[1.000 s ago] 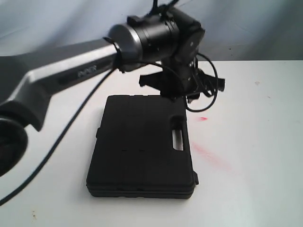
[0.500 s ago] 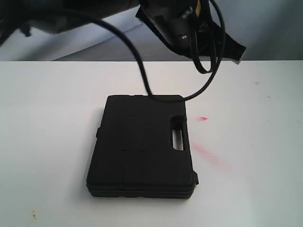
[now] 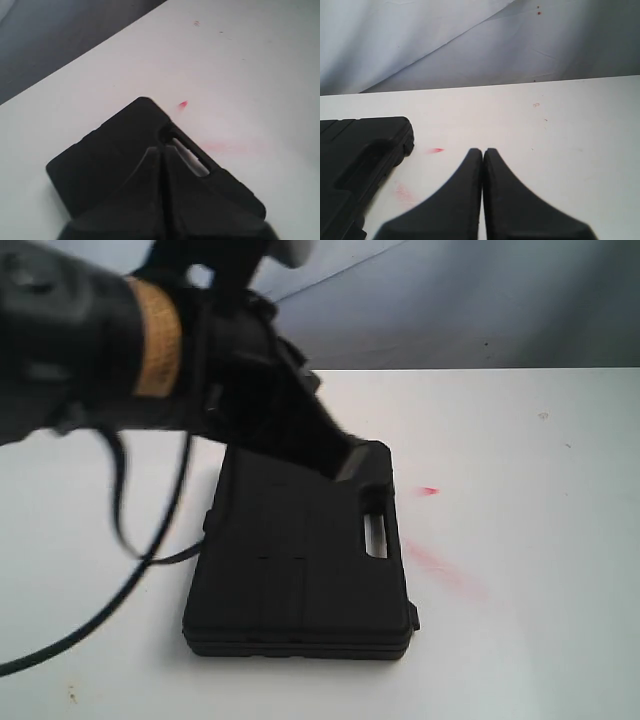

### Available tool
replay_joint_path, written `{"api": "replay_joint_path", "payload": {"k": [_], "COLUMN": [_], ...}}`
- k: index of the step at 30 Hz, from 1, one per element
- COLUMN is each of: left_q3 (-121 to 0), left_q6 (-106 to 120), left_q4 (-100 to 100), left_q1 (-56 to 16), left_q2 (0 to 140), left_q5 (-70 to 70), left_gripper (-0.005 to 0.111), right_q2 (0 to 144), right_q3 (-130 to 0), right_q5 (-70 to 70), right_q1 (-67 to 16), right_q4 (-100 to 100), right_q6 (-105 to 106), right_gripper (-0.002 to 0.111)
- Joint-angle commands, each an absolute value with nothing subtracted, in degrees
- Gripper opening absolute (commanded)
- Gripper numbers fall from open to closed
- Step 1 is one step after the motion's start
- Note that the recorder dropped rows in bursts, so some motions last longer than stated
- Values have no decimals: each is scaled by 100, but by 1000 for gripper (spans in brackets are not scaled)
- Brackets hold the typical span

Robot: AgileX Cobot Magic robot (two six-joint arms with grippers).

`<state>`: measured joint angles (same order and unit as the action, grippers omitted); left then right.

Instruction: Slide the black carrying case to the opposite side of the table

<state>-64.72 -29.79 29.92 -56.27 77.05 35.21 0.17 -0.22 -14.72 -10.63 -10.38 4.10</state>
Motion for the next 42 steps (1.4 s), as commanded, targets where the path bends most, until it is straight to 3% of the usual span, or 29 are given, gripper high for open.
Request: {"api": "replay_joint_path", "payload": {"k": [1,8,19,24,32,37,42], "left_q3": [-5435,-4549,-4404,-4345,-3418,-2644,-1725], "left_q6": [-4269,-4941,-4797,-2707,-1602,-496,-385], "left_q4": [3995,4706,4818,2990,1471,449,117], "left_q1": [-5652,-5652,-5632,-4748,-3488,-2905,-1800], "left_q2": [6663,5641,5535,5479,4790,3970,2441], "left_q5": [3433,3433,3418,2688,1065,735,735], "left_gripper": [0,0,0,0,0,0,0], "right_q2": [0,0,0,0,0,0,0], "right_q3": [0,0,0,0,0,0,0], "right_q5": [-1452,-1452,-1452,-1452,-1452,-1452,-1452], "right_q1": [-1083,-1083,-1083,-1083,-1083,-1083,-1083], "right_q4": [-1076,-1076,-1076,-1076,-1076,-1076,-1076], "right_q6": [403,403,403,403,403,403,403], "right_gripper": [0,0,0,0,0,0,0]}}
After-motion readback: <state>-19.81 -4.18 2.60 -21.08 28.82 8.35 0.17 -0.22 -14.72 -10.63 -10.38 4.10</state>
